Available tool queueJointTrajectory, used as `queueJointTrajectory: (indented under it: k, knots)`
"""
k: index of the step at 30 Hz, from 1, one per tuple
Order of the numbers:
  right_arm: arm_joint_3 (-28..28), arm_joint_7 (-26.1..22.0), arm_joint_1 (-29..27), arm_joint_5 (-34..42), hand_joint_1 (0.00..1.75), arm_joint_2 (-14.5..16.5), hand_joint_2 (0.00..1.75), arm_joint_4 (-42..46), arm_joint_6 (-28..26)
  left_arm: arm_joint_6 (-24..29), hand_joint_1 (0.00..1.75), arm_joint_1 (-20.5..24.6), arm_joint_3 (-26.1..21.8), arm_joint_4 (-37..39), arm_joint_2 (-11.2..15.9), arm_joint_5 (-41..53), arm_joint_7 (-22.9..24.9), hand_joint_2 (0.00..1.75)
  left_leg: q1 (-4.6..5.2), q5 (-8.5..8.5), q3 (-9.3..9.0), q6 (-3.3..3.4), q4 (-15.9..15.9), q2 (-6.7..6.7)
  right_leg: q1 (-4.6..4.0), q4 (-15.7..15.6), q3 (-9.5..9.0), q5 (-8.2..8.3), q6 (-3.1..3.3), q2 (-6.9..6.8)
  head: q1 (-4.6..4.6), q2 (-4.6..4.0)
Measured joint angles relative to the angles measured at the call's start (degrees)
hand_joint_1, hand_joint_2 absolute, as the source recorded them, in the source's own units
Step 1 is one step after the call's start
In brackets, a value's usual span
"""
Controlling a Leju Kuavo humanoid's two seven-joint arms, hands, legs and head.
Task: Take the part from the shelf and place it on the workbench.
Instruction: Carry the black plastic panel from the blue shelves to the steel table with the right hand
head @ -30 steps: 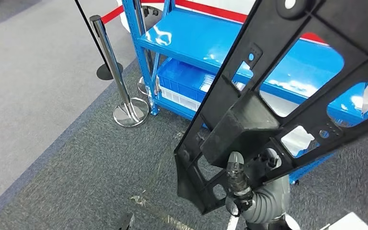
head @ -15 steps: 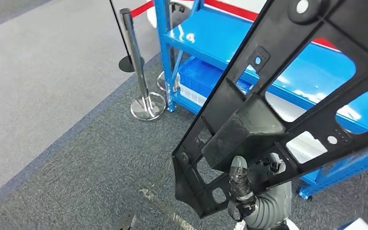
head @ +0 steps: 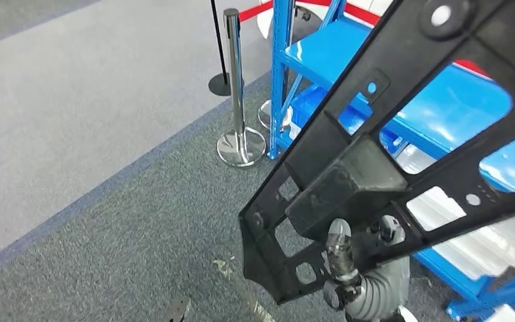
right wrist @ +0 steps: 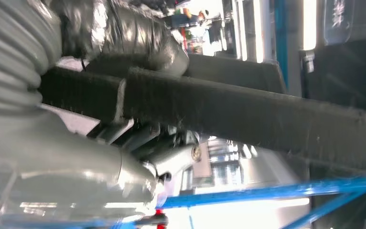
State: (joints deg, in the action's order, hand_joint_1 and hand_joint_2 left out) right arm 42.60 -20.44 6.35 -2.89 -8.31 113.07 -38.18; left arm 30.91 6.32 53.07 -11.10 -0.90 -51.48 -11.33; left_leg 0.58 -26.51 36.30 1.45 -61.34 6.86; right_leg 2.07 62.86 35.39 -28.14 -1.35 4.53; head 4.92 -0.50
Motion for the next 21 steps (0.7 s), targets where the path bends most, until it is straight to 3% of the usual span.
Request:
queueJointTrajectory:
  k: [1, 3, 5, 6, 8, 10, 11, 13, 15, 17, 19, 21]
  knots:
    - [0.0, -0.01, 0.04, 0.03, 1.75, 0.11, 1.75, -0.01, 0.01, 0.0, 0.0, -0.15, 0.04, 0.0, 0.06, 0.01, 0.02, 1.75, -0.11, 0.12, 0.2, -0.27, 0.07, 0.15, -0.01, -0.22, -0.11, 0.12, 0.36, -0.71, -0.04, 0.0]
    - [0.0, -0.03, 0.11, 0.04, 1.75, 0.43, 1.75, -0.04, 0.01, -0.05, 0.0, -0.31, 0.34, -0.01, 0.06, 0.06, 0.1, 1.75, -0.08, -0.71, 1.03, -0.92, -1.38, -1.77, 0.14, -0.95, -0.68, 0.33, 0.92, -2.09, 0.38, 0.01]
    - [0.0, -0.07, 0.03, 0.04, 1.75, 0.64, 1.75, -0.07, -0.1, -0.27, 0.0, -0.13, 0.69, -0.02, 0.0, 0.18, 0.26, 1.75, -0.28, -3.2, 3.51, -1.61, -6.4, -4.75, 0.1, -1.46, -1.23, 0.33, 1.19, -3.65, 0.89, 0.0]
    - [0.0, -0.08, -0.04, 0.04, 1.75, 0.68, 1.75, -0.08, -0.19, -0.47, 0.0, -0.03, 0.8, -0.02, 0.0, 0.27, 0.42, 1.75, -0.53, -4.4, 5.12, -1.88, -9.4, -5.45, 0.02, -1.55, -1.38, 0.26, 1.29, -4.48, 1.01, 0.0]
    - [0.0, -0.09, -0.25, 0.04, 1.75, 0.68, 1.75, -0.12, -0.42, -0.86, 0.0, 0.0, 0.92, -0.02, 0.0, 0.43, 0.78, 1.75, -0.8, -5.12, 7.08, -2.14, -12.85, -5.92, -0.04, -1.58, -1.55, 0.05, 1.42, -5.81, 1.03, 0.0]
    - [-0.01, 0.01, -0.44, -0.22, 1.75, 0.68, 1.75, -0.14, -0.79, -1.27, 0.0, -0.07, 0.98, -0.01, 0.01, 0.36, 0.74, 1.75, -0.89, -3.06, 6.1, -2.09, -10.65, -6.16, -0.04, -1.58, -1.78, -0.2, 1.41, -6.75, 1.03, 0.0]
    - [-0.01, 0.1, -0.49, -0.51, 1.75, 0.68, 1.75, -0.13, -1.0, -1.53, 0.0, -0.12, 0.99, -0.01, 0.03, 0.23, 0.54, 1.75, -0.87, -1.27, 4.55, -1.95, -7.65, -6.52, -0.05, -1.59, -1.97, -0.34, 1.38, -7.17, 1.04, -0.01]
    - [0.0, 0.7, -0.67, -1.79, 1.75, 0.68, 1.75, -0.07, -1.3, -2.2, 0.0, -0.16, 1.0, -0.01, 0.11, -0.21, -0.01, 1.75, -0.32, 1.16, 1.11, -1.5, -1.13, -8.56, -0.14, -1.81, -2.47, -0.64, 1.18, -8.1, 1.03, -0.01]
    - [0.0, 1.84, -1.23, -3.48, 1.75, 0.68, 1.75, 0.28, -1.38, -2.75, 0.0, -0.08, 1.0, -0.01, 0.2, -0.8, -0.6, 1.75, 0.48, 1.27, -0.34, -0.82, 1.61, -9.91, -0.28, -2.29, -2.99, -0.79, 0.7, -9.03, 1.01, -0.01]
    - [0.0, 3.09, -1.78, -4.75, 1.75, 0.68, 1.75, 0.85, -1.48, -2.91, 0.0, -0.16, 1.0, 0.0, 0.35, -1.81, -1.57, 1.75, 0.69, 1.27, -0.78, -0.14, 2.21, -9.06, -0.35, -2.82, -3.7, -1.0, 0.03, -9.98, 1.0, -0.01]
    - [-0.01, 4.14, -1.88, -5.47, 1.75, 0.68, 1.75, 1.35, -1.54, -2.56, 0.0, -0.36, 1.0, -0.01, 0.46, -2.69, -2.42, 1.75, 0.43, 1.5, -1.81, 0.44, 3.31, -8.02, -0.27, -1.97, -3.96, -1.87, -0.51, -8.97, 0.91, -0.01]
    - [-0.14, 4.78, -2.1, -5.84, 1.75, 0.67, 1.75, 1.88, -1.64, -1.96, 0.0, -0.19, 1.0, -0.02, 0.33, -2.91, -2.5, 1.75, 0.19, 1.65, -2.51, 1.35, 4.01, -7.11, -0.32, 3.27, -1.52, -4.46, -0.47, -6.4, 0.68, 0.0]
